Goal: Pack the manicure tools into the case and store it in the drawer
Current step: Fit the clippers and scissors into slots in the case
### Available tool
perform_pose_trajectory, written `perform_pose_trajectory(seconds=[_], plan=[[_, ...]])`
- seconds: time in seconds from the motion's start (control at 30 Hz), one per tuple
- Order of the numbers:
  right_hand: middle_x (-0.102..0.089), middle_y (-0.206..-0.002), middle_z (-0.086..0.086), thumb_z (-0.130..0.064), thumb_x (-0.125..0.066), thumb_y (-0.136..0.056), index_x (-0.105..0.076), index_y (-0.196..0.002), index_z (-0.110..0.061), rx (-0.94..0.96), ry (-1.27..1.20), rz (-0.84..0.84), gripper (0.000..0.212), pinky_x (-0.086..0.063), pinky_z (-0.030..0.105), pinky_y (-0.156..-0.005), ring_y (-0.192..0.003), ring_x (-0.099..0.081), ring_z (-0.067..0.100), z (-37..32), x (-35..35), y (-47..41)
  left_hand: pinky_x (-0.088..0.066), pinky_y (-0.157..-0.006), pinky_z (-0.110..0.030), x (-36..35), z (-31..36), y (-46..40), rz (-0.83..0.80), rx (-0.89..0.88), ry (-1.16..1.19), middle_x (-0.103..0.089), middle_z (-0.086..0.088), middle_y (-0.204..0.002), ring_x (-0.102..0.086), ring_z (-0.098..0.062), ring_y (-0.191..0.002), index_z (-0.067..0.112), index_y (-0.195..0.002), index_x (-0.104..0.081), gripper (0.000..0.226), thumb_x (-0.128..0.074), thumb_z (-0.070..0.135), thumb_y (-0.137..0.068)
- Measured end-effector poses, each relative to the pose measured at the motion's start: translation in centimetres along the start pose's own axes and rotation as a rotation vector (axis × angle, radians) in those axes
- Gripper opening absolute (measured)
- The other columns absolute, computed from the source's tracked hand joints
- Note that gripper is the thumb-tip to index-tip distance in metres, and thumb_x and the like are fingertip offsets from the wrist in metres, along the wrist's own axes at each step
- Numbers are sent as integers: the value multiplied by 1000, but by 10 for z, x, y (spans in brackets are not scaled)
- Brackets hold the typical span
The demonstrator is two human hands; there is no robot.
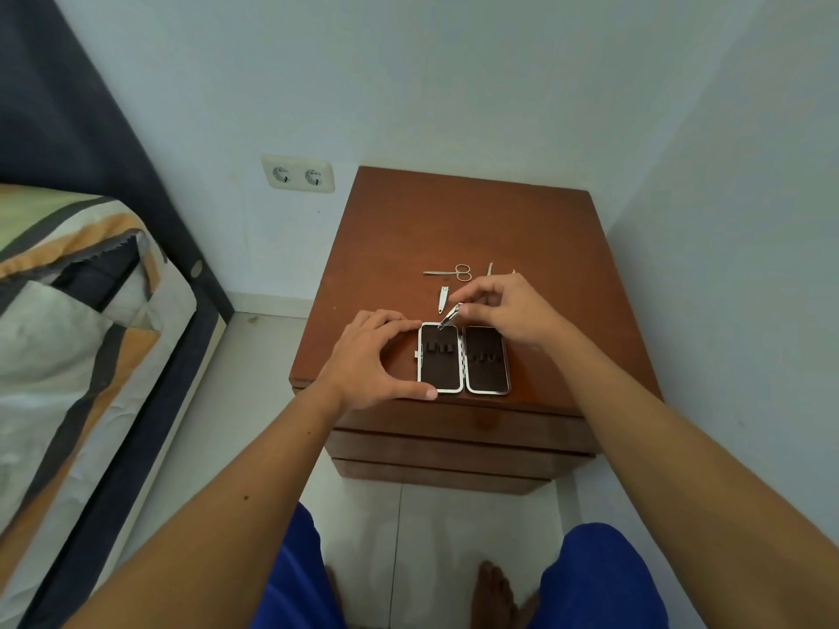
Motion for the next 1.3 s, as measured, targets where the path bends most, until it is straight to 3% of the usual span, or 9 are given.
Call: perform_pose_trajectory(seconds=[0.17, 0.43, 0.63, 0.83, 1.0, 1.3], plan=[[-80, -100, 10, -9, -78, -93, -80, -106, -16, 3, 162, -56, 14, -58, 39, -93, -87, -71, 18, 0, -10, -15, -38, -112, -38, 0, 0, 0, 15, -17, -12, -49, 22, -135, -37, -5, -129, 42, -144, -54, 105, -74, 91, -53], [-80, -109, 2, -11, -75, -96, -81, -109, -19, 41, 251, -115, 16, -57, 33, -100, -104, -75, 20, -6, -22, -23, -38, -112, -41, -1, 0, 0, 12, -15, -22, -49, 19, -138, -36, -7, -131, 40, -144, -54, 107, -72, 93, -53], [-76, -102, -9, -14, -73, -98, -81, -110, -21, 64, 243, -110, 16, -57, 31, -94, -98, -72, 13, -4, -27, -23, -38, -113, -42, -1, 0, -1, 9, -11, -21, -49, 19, -139, -35, -7, -132, 40, -144, -54, 107, -72, 92, -52], [-76, -104, -1, -16, -77, -96, -83, -106, -27, 65, 269, -180, 16, -57, 27, -84, -83, -69, 5, -1, -30, -22, -39, -111, -40, 0, 1, 0, 14, -13, -14, -49, 20, -136, -37, -6, -129, 39, -143, -55, 108, -73, 92, -51], [-70, -106, -4, -13, -81, -92, -83, -102, -23, 113, 276, -180, 14, -57, 32, -96, -98, -71, 17, -1, -33, -15, -38, -111, -38, -1, 1, 0, 19, -21, -22, -50, 20, -135, -37, -6, -130, 40, -143, -56, 107, -73, 92, -51], [-65, -107, -14, -15, -81, -92, -82, -100, -30, 169, 294, -201, 17, -50, 21, -95, -100, -65, 4, 1, -34, -12, -39, -111, -39, -1, 0, -1, 7, -16, -29, -49, 19, -137, -37, -6, -130, 39, -144, -54, 108, -73, 92, -53]])
Point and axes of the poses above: each hand's wrist, its own y-axis away from the middle knuckle, its own x-axis out of the back of the hand, z = x × y, the point moved 3 cm from there along -y, towards the middle knuckle
